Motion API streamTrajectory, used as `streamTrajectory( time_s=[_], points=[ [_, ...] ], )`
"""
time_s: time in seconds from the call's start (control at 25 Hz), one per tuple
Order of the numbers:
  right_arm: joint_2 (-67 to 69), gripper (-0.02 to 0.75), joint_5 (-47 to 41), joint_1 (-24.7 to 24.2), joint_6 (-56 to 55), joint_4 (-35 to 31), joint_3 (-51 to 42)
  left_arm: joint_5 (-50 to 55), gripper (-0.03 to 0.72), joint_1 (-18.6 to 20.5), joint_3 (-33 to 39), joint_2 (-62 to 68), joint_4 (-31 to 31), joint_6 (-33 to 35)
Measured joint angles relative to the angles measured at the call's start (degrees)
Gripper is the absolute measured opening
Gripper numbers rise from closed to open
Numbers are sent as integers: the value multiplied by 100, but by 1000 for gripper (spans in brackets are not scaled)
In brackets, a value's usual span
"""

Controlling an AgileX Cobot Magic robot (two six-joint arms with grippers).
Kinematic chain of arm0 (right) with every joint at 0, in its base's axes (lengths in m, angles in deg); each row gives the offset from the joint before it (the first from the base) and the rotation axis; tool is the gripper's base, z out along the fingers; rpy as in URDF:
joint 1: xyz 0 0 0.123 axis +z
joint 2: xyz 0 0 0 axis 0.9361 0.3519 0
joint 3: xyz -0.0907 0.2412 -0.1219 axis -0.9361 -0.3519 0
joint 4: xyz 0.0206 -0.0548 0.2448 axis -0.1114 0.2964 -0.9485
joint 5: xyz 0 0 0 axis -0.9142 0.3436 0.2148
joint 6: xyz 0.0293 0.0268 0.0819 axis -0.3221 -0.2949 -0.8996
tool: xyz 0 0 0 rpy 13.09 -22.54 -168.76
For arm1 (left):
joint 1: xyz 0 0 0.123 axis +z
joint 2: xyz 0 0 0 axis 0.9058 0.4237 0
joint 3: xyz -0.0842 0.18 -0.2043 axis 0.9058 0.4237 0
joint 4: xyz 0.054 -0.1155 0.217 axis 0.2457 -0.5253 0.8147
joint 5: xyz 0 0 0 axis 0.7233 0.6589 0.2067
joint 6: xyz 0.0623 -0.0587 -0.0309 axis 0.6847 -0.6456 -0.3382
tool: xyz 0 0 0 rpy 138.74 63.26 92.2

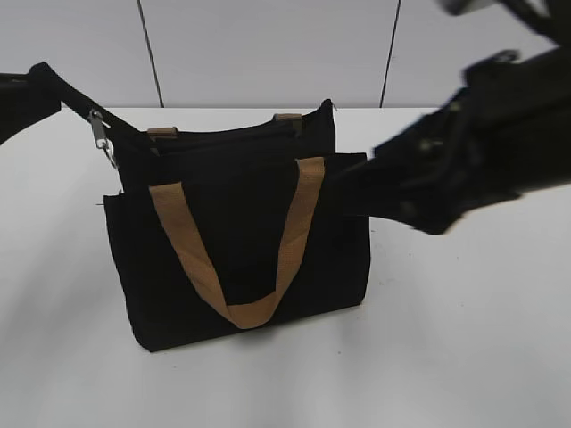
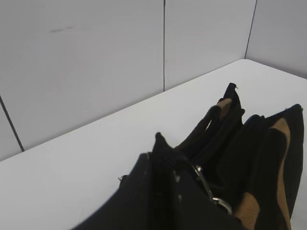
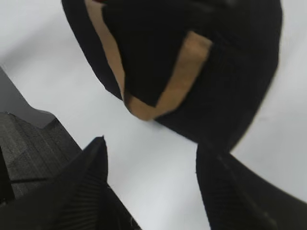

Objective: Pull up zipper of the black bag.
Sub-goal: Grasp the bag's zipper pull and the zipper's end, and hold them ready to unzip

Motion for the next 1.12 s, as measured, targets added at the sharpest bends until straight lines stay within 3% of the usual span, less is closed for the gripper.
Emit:
streamTrajectory(
  time_s=[0.16, 0.32, 0.64, 1.12],
  points=[
    [1183, 454, 938, 851, 7, -14, 531, 0, 29, 0, 0, 0, 0, 0],
    [2160, 454, 1455, 1259, 30, -20, 1120, 0, 29, 0, 0, 0, 0, 0],
    [3323, 454, 1777, 1745, 137, -20, 1864, 0, 29, 0, 0, 0, 0, 0],
    [3624, 406, 2807, 2145, 196, -20, 2131, 11, 29, 0, 0, 0, 0, 0]
  ],
)
